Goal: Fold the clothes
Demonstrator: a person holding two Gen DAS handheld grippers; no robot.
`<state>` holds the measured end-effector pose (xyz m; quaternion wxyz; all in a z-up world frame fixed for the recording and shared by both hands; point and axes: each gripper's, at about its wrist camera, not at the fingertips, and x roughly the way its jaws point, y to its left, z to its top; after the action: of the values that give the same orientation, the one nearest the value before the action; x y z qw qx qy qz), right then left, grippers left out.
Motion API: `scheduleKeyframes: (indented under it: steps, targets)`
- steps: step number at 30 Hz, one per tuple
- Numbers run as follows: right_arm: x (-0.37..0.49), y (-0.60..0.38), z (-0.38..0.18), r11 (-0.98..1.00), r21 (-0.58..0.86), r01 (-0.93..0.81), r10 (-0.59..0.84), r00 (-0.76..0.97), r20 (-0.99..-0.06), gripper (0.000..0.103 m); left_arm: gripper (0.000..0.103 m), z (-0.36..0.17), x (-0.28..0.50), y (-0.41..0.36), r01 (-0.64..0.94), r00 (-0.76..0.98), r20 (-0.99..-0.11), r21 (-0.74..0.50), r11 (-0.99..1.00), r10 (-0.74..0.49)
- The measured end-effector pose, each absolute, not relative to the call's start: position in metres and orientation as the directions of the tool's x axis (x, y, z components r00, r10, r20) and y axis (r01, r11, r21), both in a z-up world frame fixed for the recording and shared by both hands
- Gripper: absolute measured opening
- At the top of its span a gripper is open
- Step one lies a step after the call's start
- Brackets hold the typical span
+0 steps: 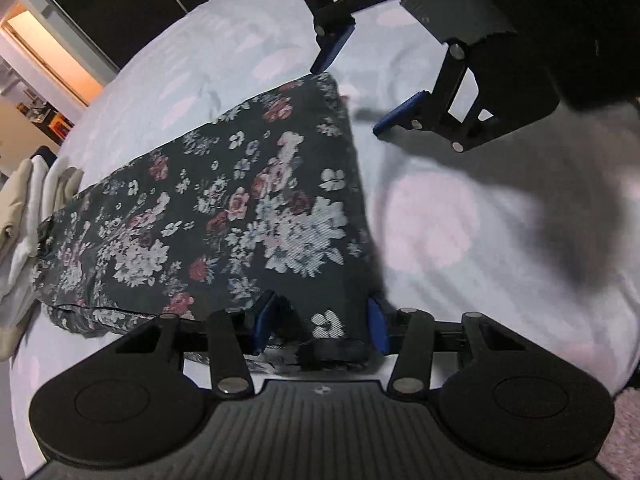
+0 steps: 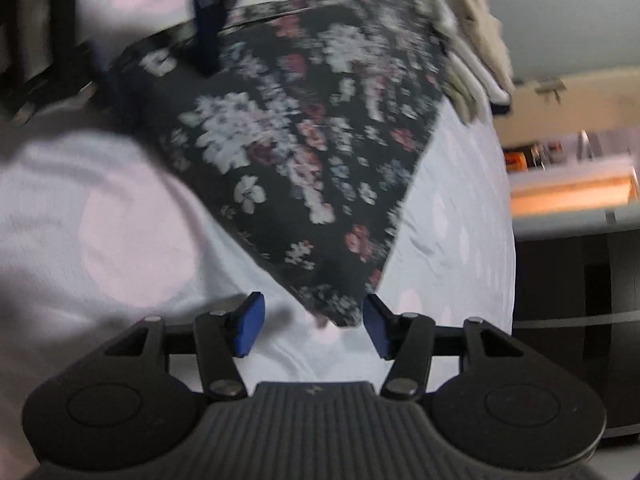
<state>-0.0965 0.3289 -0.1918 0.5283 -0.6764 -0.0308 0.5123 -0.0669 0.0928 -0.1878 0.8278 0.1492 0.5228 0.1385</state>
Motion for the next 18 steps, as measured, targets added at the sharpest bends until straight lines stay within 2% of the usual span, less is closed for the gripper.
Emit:
scheduleKeyframes:
  steps: [7,15,17,18]
  targets:
    - [-0.089,0.340,-0.222,-0.538,-0.788,-0.300,0.640,0.462,-0.613,0.058,0.041,-0.197,-0.062,0.092,-0.068,0.412,-0.822,0.402,0.913,0.392]
    - [-0.079,0.352,-0.236,-0.518,-0.837,-0.176,0.715,0.447,-0.537,0.056,0.015,-0.185,-0.068,0.108,-0.100,0.455,-0.830,0.313,0.945,0.323]
    - [-0.076,0.352,-0.236,-0.504,-0.847,-0.171,0.729,0.441,-0.523,0.051,0.013,-0.177,-0.070,0.116,-0.119,0.468,-0.833,0.270,0.955,0.294]
    - [-0.075,0.352,-0.236,-0.498,-0.851,-0.167,0.735,0.439,-0.517,0.041,0.012,-0.173,-0.072,0.118,-0.122,0.473,-0.835,0.255,0.959,0.282]
